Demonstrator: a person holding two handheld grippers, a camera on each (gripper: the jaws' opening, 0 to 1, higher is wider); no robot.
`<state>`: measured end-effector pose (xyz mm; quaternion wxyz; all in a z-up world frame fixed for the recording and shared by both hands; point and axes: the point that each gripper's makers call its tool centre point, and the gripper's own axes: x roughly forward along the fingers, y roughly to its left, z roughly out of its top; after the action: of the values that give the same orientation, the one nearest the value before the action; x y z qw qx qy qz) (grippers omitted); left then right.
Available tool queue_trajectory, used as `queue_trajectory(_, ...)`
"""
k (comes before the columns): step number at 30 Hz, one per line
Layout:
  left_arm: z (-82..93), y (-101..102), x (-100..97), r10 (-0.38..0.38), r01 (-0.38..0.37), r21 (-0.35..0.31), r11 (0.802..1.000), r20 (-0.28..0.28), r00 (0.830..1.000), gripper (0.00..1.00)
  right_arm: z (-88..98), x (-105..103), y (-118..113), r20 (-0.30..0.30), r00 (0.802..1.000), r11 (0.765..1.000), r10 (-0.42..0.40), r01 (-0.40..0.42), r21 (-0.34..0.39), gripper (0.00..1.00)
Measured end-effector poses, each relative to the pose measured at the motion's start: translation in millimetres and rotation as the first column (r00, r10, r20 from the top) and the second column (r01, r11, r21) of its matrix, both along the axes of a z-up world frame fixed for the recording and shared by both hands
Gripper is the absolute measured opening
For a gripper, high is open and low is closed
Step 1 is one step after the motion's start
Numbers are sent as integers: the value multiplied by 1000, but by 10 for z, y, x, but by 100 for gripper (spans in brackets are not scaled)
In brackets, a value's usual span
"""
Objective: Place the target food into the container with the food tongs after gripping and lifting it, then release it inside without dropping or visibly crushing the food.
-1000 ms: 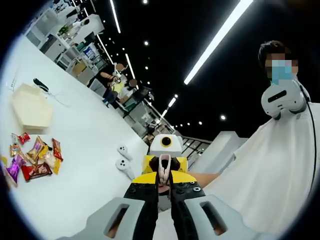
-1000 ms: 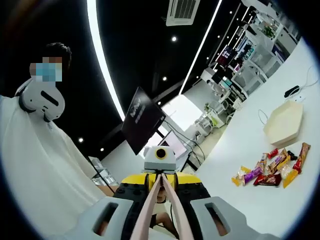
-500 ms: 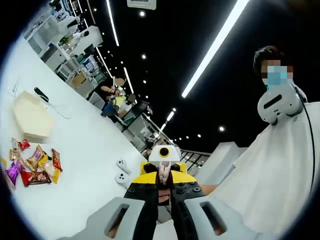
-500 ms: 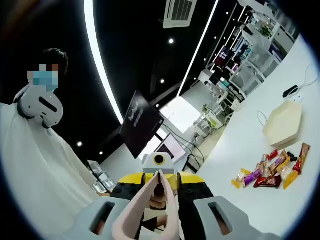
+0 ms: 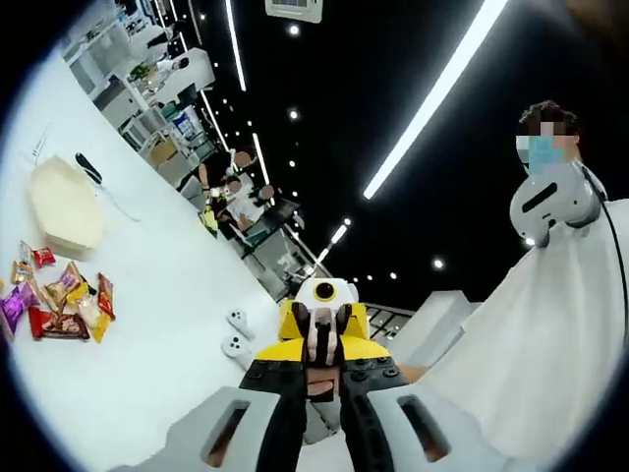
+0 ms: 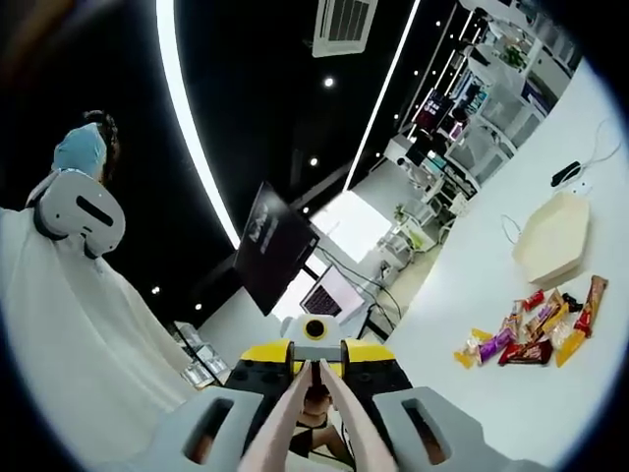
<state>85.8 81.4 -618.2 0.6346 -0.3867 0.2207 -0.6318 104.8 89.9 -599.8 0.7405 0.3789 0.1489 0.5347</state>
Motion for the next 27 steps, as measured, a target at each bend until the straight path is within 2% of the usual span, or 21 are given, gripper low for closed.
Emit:
queue_trajectory(4,17,-16,18,-34,34,12,999,-54,998,12,-4,-13,3,-31,999,1000,30,-30,-2,19)
queue_trajectory(7,30,-15,7,-35,37,18,999,-82,996,18,6,-5,1,-42,999,999,32,-31,5,22)
queue_trajectory(11,34,19,5,-12,13,12,1000,-56,998,24,10,-9,24,-40,998,999,38,-38,-1,23)
queue_trajectory(14,5,42,-12,-27,28,10,1000,-105,994,24,-4,-30,61,-40,998,998,54,-54,-18,23)
queue_trajectory(16,-10,60,-2,3,-1,25,1000,-66,998,25,-11,-45,66,-24,998,998,53,-54,-38,24)
queue_trajectory(21,-12,92,-10,32,-30,46,998,-45,998,34,35,-82,68,-15,998,997,66,-67,-40,24)
queue_trajectory(22,1,97,-17,32,-31,44,999,-39,999,32,43,-95,81,-17,998,997,68,-69,-42,24)
queue_trajectory(24,84,135,-57,21,-21,8,1000,5,1000,20,6,-120,109,13,998,994,68,-67,-85,23)
queue_trajectory(25,43,149,-57,31,-30,38,999,-2,1000,21,26,-128,118,10,998,995,70,-69,-74,23)
queue_trajectory(27,52,158,-100,16,-15,37,999,-17,1000,17,43,-182,151,12,996,993,89,-88,-73,22)
